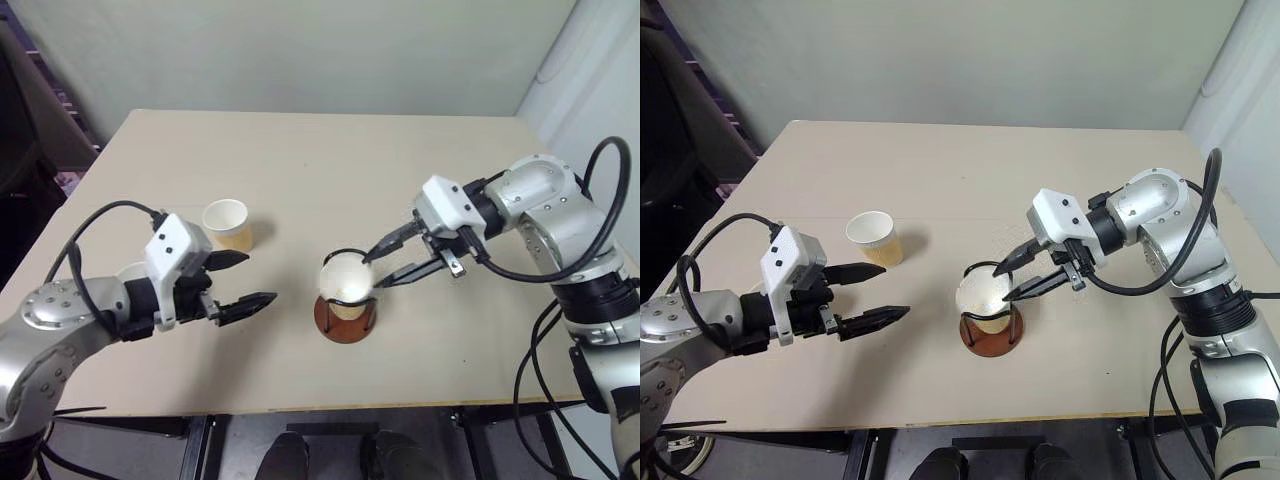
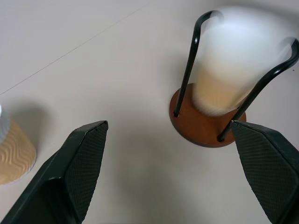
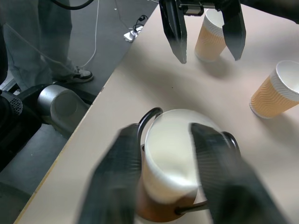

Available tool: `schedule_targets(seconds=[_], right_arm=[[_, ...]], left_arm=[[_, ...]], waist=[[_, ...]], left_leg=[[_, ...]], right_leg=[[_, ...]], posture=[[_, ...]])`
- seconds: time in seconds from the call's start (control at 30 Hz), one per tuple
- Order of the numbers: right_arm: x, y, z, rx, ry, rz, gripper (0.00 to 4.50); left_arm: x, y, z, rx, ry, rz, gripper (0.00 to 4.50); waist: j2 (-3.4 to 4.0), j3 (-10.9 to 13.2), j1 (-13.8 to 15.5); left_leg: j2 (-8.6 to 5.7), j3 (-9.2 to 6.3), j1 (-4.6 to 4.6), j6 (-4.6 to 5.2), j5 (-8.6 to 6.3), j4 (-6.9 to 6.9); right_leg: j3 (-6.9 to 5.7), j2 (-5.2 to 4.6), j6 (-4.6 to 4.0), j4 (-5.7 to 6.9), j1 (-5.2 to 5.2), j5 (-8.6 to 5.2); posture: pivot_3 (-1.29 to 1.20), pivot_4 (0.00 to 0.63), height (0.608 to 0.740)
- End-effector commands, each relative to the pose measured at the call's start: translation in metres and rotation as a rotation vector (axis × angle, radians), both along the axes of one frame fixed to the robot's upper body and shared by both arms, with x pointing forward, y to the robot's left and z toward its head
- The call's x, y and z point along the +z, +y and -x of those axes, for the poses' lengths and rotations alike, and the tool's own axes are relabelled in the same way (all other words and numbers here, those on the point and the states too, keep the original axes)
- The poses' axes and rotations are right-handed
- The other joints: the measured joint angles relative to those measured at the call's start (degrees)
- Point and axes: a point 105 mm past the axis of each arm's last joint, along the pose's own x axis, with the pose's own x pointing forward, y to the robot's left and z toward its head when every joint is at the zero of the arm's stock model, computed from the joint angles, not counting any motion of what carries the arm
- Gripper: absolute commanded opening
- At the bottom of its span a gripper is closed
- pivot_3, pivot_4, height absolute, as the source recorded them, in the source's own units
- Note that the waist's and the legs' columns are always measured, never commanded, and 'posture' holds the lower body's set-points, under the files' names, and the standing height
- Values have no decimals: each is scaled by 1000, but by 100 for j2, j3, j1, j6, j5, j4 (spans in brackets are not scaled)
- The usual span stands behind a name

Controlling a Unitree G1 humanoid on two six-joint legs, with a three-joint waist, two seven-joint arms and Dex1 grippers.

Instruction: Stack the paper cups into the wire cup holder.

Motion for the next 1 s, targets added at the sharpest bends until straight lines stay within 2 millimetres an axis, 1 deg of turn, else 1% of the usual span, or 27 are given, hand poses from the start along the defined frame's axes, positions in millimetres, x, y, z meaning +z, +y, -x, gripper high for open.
schedule_targets(seconds=[0.03, 0.13, 0.17, 0.27, 0.3, 0.33, 0.37, 0.47, 0.53, 0.6, 0.7, 1.0], right_arm=[[16, -6, -5, -55, 4, -64, 3240], [26, -13, -13, -105, 80, -170, 4312], [37, -14, -15, -117, 140, -267, 4450], [64, -12, -18, -129, 289, -497, 4450], [70, -10, -16, -117, 321, -545, 4450], [74, -3, -14, -111, 353, -596, 4450], [74, 5, -14, -116, 370, -614, 4450], [54, 30, -11, -139, 333, -563, 4450], [45, 42, -10, -145, 314, -536, 4450], [38, 48, -9, -150, 293, -512, 4450], [33, 51, -9, -152, 286, -502, 4450], [33, 50, -8, -157, 275, -495, 4450]], left_arm=[[23, 17, -1, 40, -86, -62, 4500], [40, 34, 1, 82, -126, -118, 4500], [46, 44, 2, 106, -133, -158, 4500], [56, 64, 10, 147, -121, -248, 4500], [55, 70, 13, 154, -105, -275, 4500], [48, 80, 16, 180, -65, -340, 4500], [41, 90, 19, 202, -26, -396, 4500], [20, 106, 24, 237, 67, -488, 4500], [9, 113, 24, 251, 99, -537, 4500], [1, 118, 25, 259, 125, -571, 4500], [-4, 121, 23, 264, 128, -596, 4500], [-28, 106, -2, 207, 112, -575, 4500]], waist=[[0, 0, 0], [0, 0, 0], [0, 0, 0], [1, 1, -19], [1, 1, -33], [1, 1, -35], [1, 0, -55], [1, 0, -87], [-3, -2, -96], [-3, -2, -78], [-5, -3, -48], [-8, -5, -45]], left_leg=[[2, 0, 0, 0, 0, 0], [4, -2, 1, -1, 0, 0], [5, -3, 0, -1, 0, 0], [7, -1, 1, -3, 1, -3], [6, 1, 3, -7, 3, -4], [6, 2, 2, -10, 5, -8], [6, 1, 2, -12, 4, -8], [14, -3, 6, -12, -2, -15], [30, -17, -7, 13, -19, -13], [33, -21, -22, 40, -35, -5], [29, -25, -29, 43, -37, 2], [29, -25, -23, 36, -35, 0]], right_leg=[[0, 2, 0, 0, -1, 0], [1, 6, -4, 1, -1, 2], [1, 6, -5, 1, -2, 3], [7, 14, -9, 0, -4, 4], [11, 17, -9, 0, -7, 5], [11, 19, -10, 0, -9, 4], [10, 23, -12, -1, -9, 3], [12, 29, -19, 1, -15, -1], [3, 33, -19, 0, -24, -1], [0, 33, -24, 0, -35, 3], [-2, 28, -26, -1, -34, 6], [-9, 26, -41, 9, -38, 16]], posture=[[0, 150, 740], [0, 150, 740], [0, 150, 740], [0, 150, 740], [0, 150, 740], [0, 150, 740], [0, 150, 740], [0, 150, 740], [0, 150, 740], [0, 150, 740], [0, 150, 740], [0, 150, 740]])
